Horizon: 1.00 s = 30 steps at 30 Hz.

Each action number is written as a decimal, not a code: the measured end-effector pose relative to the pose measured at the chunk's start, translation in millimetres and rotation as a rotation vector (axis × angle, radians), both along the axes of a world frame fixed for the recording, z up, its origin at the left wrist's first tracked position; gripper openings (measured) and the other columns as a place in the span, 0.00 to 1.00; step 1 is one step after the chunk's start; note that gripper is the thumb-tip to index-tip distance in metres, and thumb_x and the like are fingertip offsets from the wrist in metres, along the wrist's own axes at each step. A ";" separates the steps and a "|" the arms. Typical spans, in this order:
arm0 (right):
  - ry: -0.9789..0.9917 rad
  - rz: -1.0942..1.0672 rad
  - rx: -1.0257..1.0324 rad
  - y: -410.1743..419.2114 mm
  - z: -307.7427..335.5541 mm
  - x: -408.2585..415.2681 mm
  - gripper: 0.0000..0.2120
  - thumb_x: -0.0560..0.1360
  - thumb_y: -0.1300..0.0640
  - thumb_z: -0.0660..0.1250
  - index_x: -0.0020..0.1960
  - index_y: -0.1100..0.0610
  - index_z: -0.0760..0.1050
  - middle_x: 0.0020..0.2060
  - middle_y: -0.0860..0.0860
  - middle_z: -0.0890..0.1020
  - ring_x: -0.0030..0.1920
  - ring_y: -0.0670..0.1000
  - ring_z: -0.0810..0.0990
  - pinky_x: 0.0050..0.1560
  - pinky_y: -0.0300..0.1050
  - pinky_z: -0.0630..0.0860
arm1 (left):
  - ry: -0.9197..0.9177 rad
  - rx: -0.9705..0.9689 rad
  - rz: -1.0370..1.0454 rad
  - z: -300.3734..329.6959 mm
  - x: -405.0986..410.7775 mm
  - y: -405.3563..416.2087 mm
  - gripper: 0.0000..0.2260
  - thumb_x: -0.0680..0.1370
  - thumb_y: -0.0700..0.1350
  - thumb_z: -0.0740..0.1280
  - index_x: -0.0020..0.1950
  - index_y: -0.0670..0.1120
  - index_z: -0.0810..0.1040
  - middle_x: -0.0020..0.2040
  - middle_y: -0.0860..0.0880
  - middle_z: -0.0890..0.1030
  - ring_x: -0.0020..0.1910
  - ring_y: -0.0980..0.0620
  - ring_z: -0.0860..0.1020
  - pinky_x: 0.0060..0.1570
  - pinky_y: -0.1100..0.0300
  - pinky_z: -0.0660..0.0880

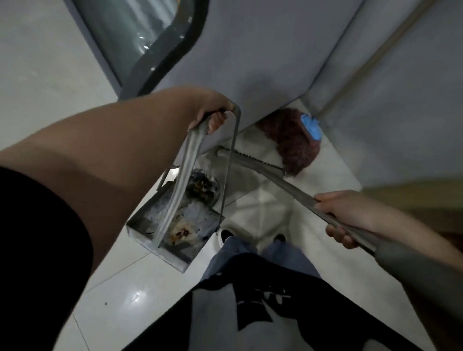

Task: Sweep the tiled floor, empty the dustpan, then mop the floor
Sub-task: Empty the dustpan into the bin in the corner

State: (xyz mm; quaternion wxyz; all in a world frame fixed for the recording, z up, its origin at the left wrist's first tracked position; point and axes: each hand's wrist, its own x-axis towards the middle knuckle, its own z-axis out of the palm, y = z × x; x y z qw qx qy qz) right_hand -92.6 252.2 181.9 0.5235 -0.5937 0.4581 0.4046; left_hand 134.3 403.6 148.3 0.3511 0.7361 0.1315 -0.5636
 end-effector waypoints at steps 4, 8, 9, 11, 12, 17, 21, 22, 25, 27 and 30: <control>-0.008 -0.028 0.032 -14.7 -14.9 -2.4 0.09 0.80 0.63 0.52 0.46 0.58 0.70 0.13 0.51 0.63 0.12 0.47 0.59 0.18 0.29 0.59 | 0.019 0.078 -0.095 -34.2 23.5 -39.8 0.19 0.82 0.48 0.54 0.31 0.47 0.60 0.14 0.52 0.61 0.11 0.58 0.59 0.13 0.72 0.56; 0.045 -0.057 0.053 -32.4 -32.3 0.1 0.06 0.80 0.62 0.53 0.47 0.58 0.67 0.13 0.51 0.63 0.13 0.46 0.60 0.17 0.30 0.58 | 0.026 0.134 -0.200 -66.9 40.6 -68.5 0.19 0.82 0.47 0.52 0.30 0.46 0.61 0.15 0.51 0.64 0.11 0.58 0.61 0.13 0.73 0.58; 0.063 -0.059 0.074 -37.3 -37.6 0.4 0.06 0.80 0.62 0.53 0.45 0.58 0.67 0.13 0.51 0.63 0.12 0.46 0.60 0.17 0.31 0.58 | 0.044 0.133 -0.172 -74.6 45.7 -74.2 0.21 0.82 0.47 0.51 0.29 0.47 0.61 0.14 0.52 0.62 0.11 0.58 0.60 0.13 0.73 0.57; 0.092 -0.074 0.108 -45.0 -49.5 -0.8 0.09 0.80 0.61 0.53 0.42 0.58 0.66 0.14 0.52 0.64 0.13 0.47 0.61 0.16 0.32 0.59 | 0.045 0.167 -0.210 -93.5 54.8 -84.5 0.27 0.83 0.47 0.50 0.23 0.45 0.64 0.14 0.52 0.62 0.12 0.57 0.60 0.14 0.73 0.58; 0.102 -0.083 0.113 -47.7 -56.4 -1.2 0.10 0.79 0.61 0.53 0.40 0.57 0.66 0.15 0.52 0.64 0.14 0.47 0.61 0.16 0.32 0.60 | 0.024 0.197 -0.282 -99.5 57.1 -91.0 0.28 0.82 0.48 0.50 0.22 0.44 0.65 0.16 0.51 0.63 0.13 0.57 0.62 0.16 0.71 0.59; 0.157 -0.134 0.105 -51.0 -80.1 -2.3 0.11 0.80 0.60 0.54 0.41 0.55 0.70 0.14 0.51 0.66 0.14 0.47 0.62 0.17 0.32 0.61 | 0.072 0.211 -0.348 -106.6 59.8 -111.6 0.22 0.82 0.48 0.53 0.28 0.46 0.60 0.14 0.53 0.60 0.11 0.58 0.58 0.13 0.74 0.55; 0.179 -0.194 0.118 -50.9 -81.9 1.2 0.09 0.80 0.59 0.54 0.47 0.56 0.72 0.13 0.51 0.65 0.12 0.47 0.62 0.16 0.31 0.61 | 0.107 0.237 -0.406 -110.8 48.1 -115.6 0.24 0.82 0.49 0.53 0.25 0.46 0.64 0.13 0.53 0.62 0.10 0.58 0.60 0.14 0.73 0.57; 0.184 -0.204 0.122 -50.7 -81.5 2.6 0.08 0.80 0.59 0.54 0.48 0.57 0.72 0.13 0.51 0.65 0.12 0.47 0.61 0.16 0.30 0.61 | 0.143 0.229 -0.374 -111.3 45.7 -116.6 0.25 0.82 0.49 0.51 0.24 0.46 0.63 0.13 0.53 0.60 0.10 0.59 0.58 0.13 0.73 0.56; 0.185 -0.218 0.112 -51.0 -79.9 4.5 0.08 0.80 0.59 0.54 0.50 0.55 0.72 0.12 0.51 0.65 0.12 0.47 0.61 0.17 0.30 0.61 | 0.242 0.168 -0.303 -113.4 42.9 -120.9 0.35 0.83 0.48 0.47 0.14 0.46 0.63 0.11 0.53 0.59 0.09 0.60 0.58 0.12 0.72 0.55; 0.175 -0.233 0.111 -51.5 -80.2 3.1 0.08 0.80 0.59 0.54 0.52 0.53 0.72 0.12 0.51 0.65 0.12 0.47 0.61 0.17 0.30 0.61 | 0.244 0.139 -0.275 -111.8 43.4 -124.0 0.34 0.83 0.47 0.48 0.15 0.45 0.64 0.12 0.52 0.60 0.09 0.60 0.59 0.11 0.72 0.57; 0.165 -0.244 0.107 -52.6 -80.3 2.4 0.10 0.80 0.59 0.54 0.56 0.53 0.72 0.12 0.50 0.65 0.12 0.46 0.62 0.17 0.29 0.61 | 0.102 0.182 -0.376 -97.6 43.5 -126.4 0.21 0.82 0.48 0.52 0.28 0.46 0.63 0.12 0.53 0.62 0.09 0.59 0.61 0.11 0.71 0.58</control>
